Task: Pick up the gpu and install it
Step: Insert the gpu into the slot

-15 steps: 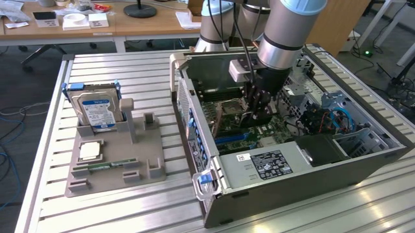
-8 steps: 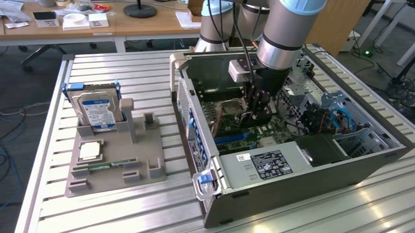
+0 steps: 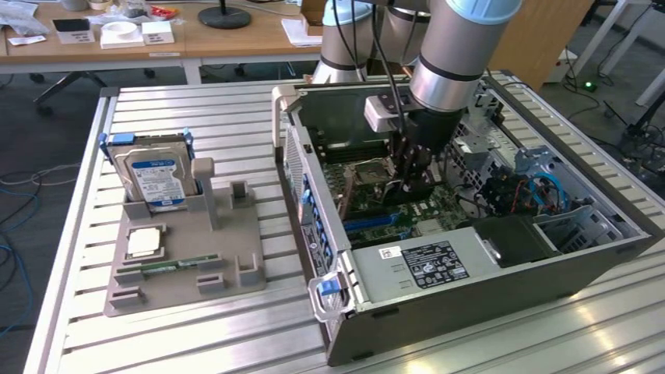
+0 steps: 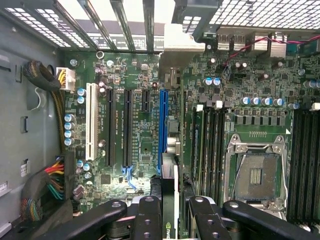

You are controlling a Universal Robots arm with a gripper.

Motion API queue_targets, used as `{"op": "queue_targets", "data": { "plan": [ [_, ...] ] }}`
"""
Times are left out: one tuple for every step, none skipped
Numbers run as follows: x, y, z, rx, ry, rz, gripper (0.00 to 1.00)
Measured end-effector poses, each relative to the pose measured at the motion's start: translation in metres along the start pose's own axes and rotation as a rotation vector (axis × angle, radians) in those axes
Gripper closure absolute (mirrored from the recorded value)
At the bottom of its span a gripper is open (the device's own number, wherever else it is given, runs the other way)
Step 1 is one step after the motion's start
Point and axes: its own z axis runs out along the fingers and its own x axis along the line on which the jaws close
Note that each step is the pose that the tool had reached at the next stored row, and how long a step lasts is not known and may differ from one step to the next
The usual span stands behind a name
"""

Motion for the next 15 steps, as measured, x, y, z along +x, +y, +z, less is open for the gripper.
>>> {"op": "queue_targets", "data": {
  "plan": [
    [0.0000,0.0007,0.0000,0.0000,0.0000,0.000,0.74],
    [0.0000,0.0014,0.0000,0.0001,0.0000,0.000,0.74],
    [0.0000,0.0022,0.0000,0.0001,0.0000,0.000,0.74],
    [0.0000,0.0029,0.0000,0.0001,0.0000,0.000,0.74],
    [0.0000,0.0036,0.0000,0.0002,0.0000,0.000,0.74],
    [-0.0001,0.0042,0.0001,0.0003,-0.0001,0.000,0.74],
    [-0.0001,0.0047,0.0000,0.0004,0.0000,0.000,0.74],
    [0.0001,0.0049,0.0000,0.0004,0.0000,0.000,0.74],
    [0.0005,0.0051,0.0000,0.0004,0.0001,0.000,0.74],
    [0.0011,0.0051,0.0000,0.0004,0.0000,0.000,0.74],
    [0.0018,0.0051,-0.0001,0.0004,0.0001,0.000,0.74],
    [0.0026,0.0052,0.0000,0.0004,0.0000,0.000,0.74],
    [0.0034,0.0052,0.0000,0.0004,-0.0001,0.000,0.74],
    [0.0040,0.0053,-0.0001,0.0004,0.0000,0.000,0.74],
    [0.0045,0.0054,-0.0001,0.0004,0.0000,0.000,0.74]
  ]
}}
